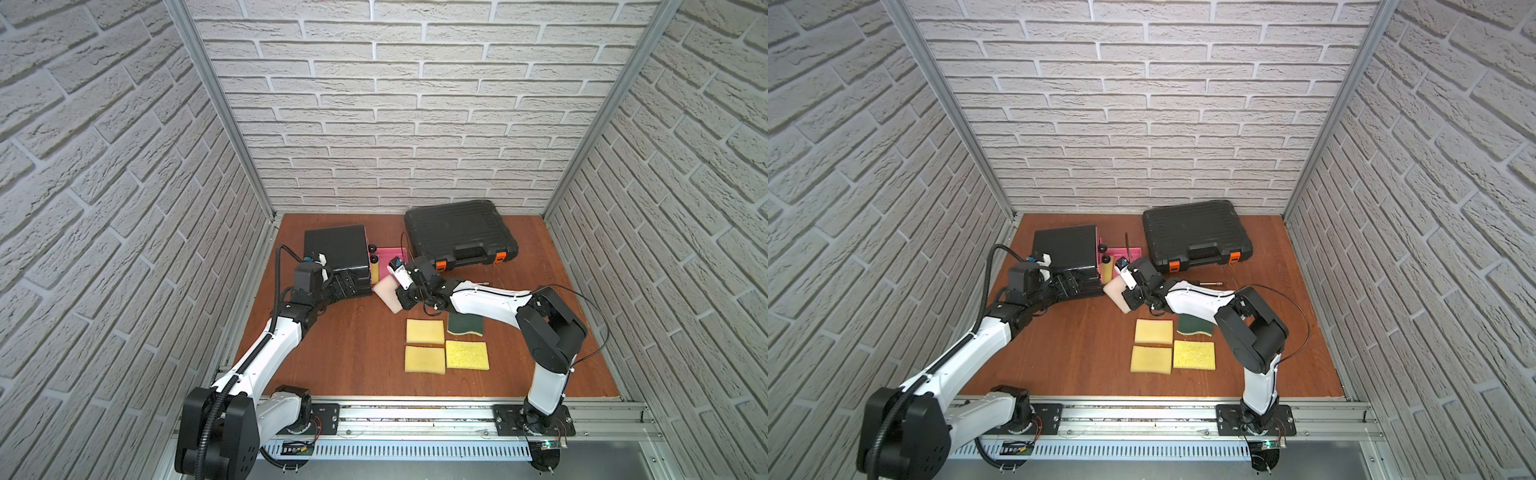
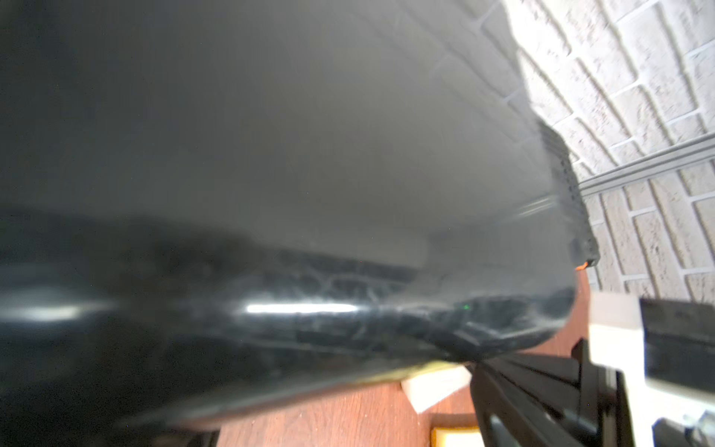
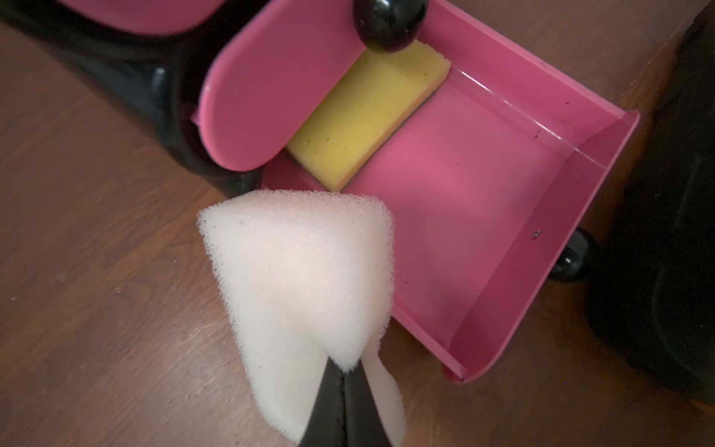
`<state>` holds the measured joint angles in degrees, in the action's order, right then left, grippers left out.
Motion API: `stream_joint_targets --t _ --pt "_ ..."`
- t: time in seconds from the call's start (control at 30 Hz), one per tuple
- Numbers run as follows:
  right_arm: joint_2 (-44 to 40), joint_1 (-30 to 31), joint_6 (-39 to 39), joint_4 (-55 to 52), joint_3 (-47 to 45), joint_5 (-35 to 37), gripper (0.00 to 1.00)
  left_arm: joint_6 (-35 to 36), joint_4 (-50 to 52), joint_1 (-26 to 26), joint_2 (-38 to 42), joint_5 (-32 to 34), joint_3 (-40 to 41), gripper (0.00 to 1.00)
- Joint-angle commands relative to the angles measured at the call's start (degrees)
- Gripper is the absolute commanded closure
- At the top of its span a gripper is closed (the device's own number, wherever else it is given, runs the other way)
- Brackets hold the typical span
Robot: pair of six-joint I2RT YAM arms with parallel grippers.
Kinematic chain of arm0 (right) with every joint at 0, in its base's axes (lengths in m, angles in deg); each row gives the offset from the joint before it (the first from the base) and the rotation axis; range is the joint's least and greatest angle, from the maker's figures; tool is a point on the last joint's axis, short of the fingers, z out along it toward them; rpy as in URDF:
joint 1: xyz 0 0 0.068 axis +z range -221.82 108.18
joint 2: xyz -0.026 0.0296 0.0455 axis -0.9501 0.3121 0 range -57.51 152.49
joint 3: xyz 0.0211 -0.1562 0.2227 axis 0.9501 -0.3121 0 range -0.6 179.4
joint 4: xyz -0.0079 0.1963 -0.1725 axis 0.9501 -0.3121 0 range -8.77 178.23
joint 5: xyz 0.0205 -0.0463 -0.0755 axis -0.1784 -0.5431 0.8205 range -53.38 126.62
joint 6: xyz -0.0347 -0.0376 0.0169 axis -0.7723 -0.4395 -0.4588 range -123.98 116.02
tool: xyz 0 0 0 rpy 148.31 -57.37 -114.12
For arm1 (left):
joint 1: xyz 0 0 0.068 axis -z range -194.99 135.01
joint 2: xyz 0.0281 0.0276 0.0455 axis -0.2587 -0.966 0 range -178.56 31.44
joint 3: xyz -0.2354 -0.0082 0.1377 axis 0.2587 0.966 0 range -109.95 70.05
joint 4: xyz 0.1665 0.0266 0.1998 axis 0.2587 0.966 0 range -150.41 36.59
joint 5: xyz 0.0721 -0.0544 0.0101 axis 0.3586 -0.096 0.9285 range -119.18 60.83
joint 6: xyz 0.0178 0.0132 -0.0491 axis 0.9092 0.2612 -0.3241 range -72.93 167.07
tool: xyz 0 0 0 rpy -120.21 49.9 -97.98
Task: Take the sponge out of the drawer
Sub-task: Pick up the sponge from the drawer.
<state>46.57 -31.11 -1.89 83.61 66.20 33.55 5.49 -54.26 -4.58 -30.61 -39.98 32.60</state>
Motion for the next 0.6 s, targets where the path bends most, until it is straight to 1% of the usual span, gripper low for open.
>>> stream_joint_targets --t 0.0,0.17,0.23,0.37,0.57 --pt "-6.3 0.5 -1.9 -1.4 -1.1 -3.4 0.97 0.8 -2.9 -1.5 3.4 -0.3 -2.0 0.03" --pt "-9.2 2.1 -3.8 -4.7 -3.4 -7.7 0.97 0.5 -1.5 -3.3 6.4 -1.3 -2.1 0.03" --pt "-9.3 3.4 -5.2 -6.4 -3.6 -7.8 0.97 0.5 -1.2 -3.7 7.0 -1.5 -2.1 0.03" --pt "-6.1 5.9 -7.5 -10.1 -1.3 -8.2 0.97 0.0 -1.1 -4.2 7.9 -1.7 -1.8 0.03" --pt "-1.6 8.8 -10.8 -12.0 0.9 -8.9 0.97 -0.3 -1.3 -4.7 9.0 -2.3 -1.4 0.03"
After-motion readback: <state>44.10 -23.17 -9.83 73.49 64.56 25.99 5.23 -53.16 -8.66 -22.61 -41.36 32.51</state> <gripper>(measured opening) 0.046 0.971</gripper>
